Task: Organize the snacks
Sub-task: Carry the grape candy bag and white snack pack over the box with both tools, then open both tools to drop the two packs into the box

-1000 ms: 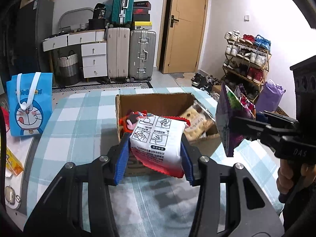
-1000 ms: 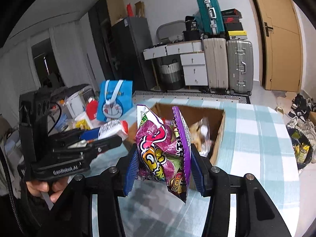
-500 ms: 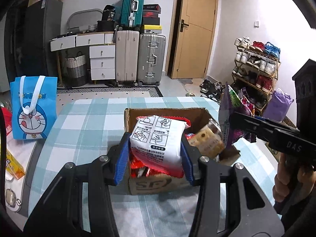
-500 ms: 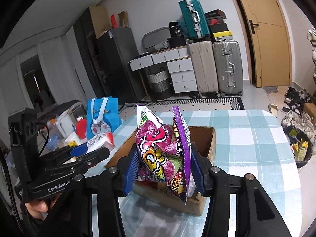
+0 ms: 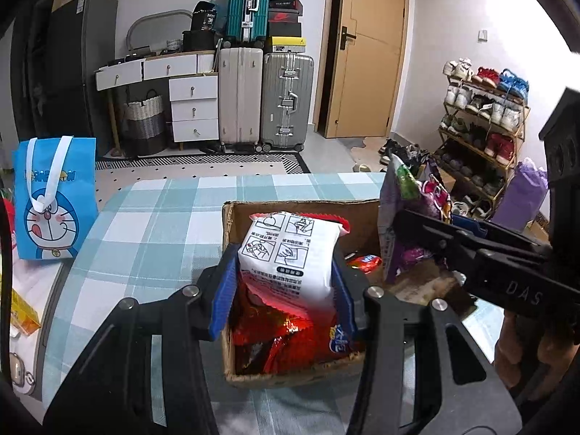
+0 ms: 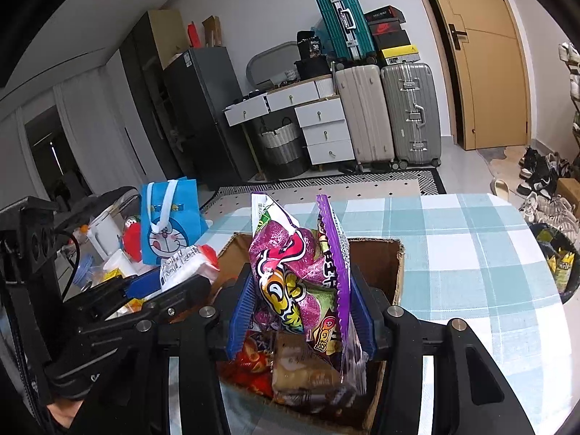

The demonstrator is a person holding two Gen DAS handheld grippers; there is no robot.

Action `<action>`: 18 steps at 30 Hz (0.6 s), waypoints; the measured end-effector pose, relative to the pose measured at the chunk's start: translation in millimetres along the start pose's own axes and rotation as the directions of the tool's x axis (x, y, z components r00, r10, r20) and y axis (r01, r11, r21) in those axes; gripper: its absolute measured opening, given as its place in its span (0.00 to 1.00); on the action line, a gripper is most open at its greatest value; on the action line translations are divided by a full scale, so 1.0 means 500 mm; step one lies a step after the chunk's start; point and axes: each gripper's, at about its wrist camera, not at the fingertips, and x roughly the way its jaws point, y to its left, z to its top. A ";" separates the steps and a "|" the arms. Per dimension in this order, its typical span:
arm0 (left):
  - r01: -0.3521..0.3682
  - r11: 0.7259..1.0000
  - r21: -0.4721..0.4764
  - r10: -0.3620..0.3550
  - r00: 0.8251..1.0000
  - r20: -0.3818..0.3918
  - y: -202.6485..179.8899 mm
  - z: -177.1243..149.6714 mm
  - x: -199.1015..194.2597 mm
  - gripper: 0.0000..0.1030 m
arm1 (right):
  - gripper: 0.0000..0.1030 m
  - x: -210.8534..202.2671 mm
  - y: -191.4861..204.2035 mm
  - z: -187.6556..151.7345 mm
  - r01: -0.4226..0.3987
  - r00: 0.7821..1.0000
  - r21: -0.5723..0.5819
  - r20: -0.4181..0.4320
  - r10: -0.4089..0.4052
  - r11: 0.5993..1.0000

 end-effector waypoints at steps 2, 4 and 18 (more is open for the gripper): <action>-0.006 1.000 0.012 0.006 1.000 -0.009 -0.004 -0.003 0.021 0.43 | 0.48 0.020 -0.001 0.000 0.017 1.000 -0.007 -0.015 -0.017 1.000; -0.007 1.000 0.016 0.007 1.000 -0.018 -0.006 -0.004 0.043 0.43 | 0.48 0.041 -0.001 -0.002 0.030 0.998 -0.014 -0.047 -0.031 0.999; 0.010 1.000 -0.009 -0.011 0.999 -0.047 0.004 -0.005 0.109 0.44 | 0.59 0.046 -0.007 -0.018 0.014 0.996 -0.061 -0.083 -0.019 0.998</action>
